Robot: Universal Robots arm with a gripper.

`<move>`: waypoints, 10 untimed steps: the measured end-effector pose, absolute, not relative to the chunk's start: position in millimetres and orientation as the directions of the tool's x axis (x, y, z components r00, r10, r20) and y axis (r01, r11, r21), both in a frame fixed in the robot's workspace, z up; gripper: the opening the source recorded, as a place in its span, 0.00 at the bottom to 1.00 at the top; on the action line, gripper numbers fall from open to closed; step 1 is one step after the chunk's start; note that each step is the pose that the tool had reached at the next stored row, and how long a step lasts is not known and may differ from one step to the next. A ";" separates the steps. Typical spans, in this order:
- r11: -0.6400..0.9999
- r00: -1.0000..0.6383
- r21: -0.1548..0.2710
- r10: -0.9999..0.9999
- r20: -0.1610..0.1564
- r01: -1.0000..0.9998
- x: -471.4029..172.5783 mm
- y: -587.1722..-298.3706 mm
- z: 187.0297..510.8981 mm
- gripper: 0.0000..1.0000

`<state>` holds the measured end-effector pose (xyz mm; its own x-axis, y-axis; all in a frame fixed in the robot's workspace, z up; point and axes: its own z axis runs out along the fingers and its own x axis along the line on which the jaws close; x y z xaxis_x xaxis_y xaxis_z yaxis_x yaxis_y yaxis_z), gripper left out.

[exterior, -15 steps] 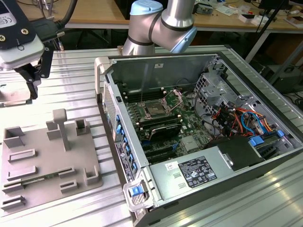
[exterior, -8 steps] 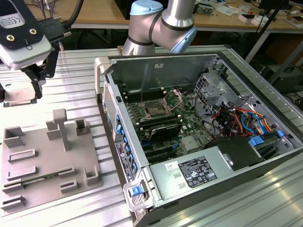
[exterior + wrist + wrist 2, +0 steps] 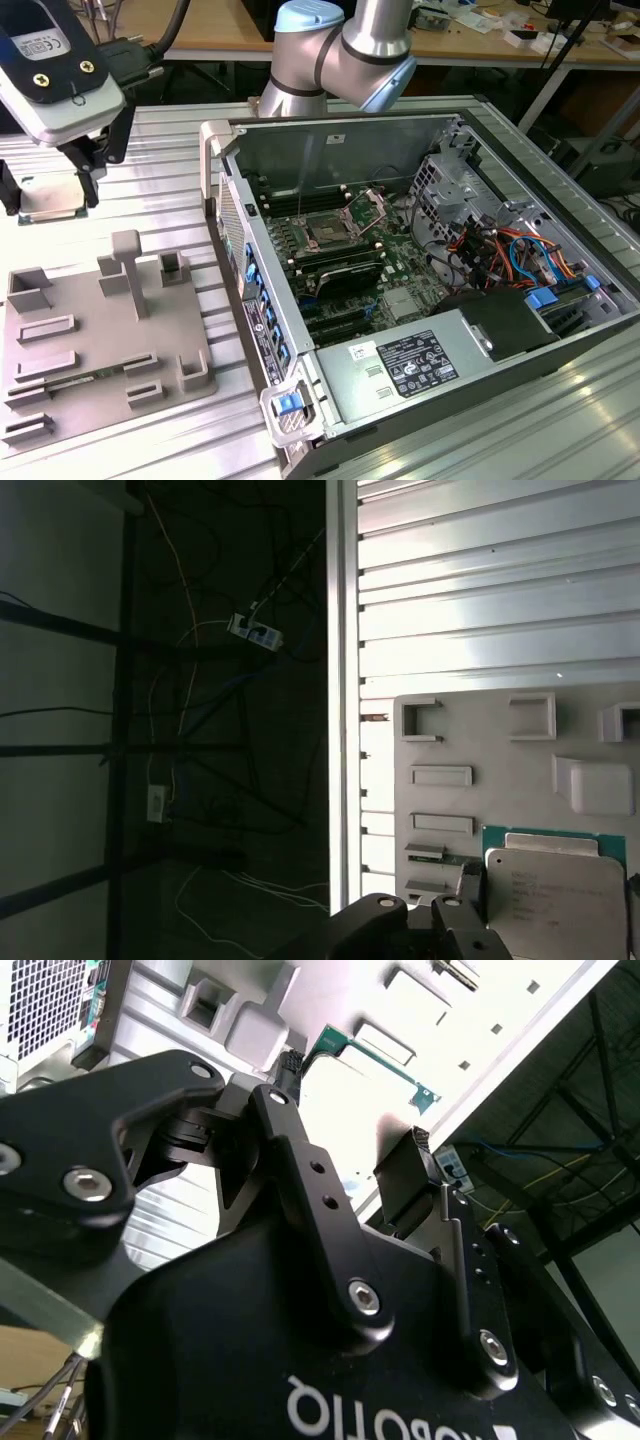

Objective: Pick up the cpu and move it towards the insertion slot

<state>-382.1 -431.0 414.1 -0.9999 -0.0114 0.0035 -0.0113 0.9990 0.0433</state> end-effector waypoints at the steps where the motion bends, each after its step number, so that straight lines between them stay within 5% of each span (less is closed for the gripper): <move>1: 0.999 -1.000 0.043 -0.011 0.003 -0.011 -381.3 -431.0 414.0 0.55; 10: 0.999 -1.000 0.043 -0.011 0.003 -0.011 -370.7 -431.0 414.0 0.55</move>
<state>-370.7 -431.0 414.0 -0.9999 -0.0114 0.0034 -0.0113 0.9990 0.0433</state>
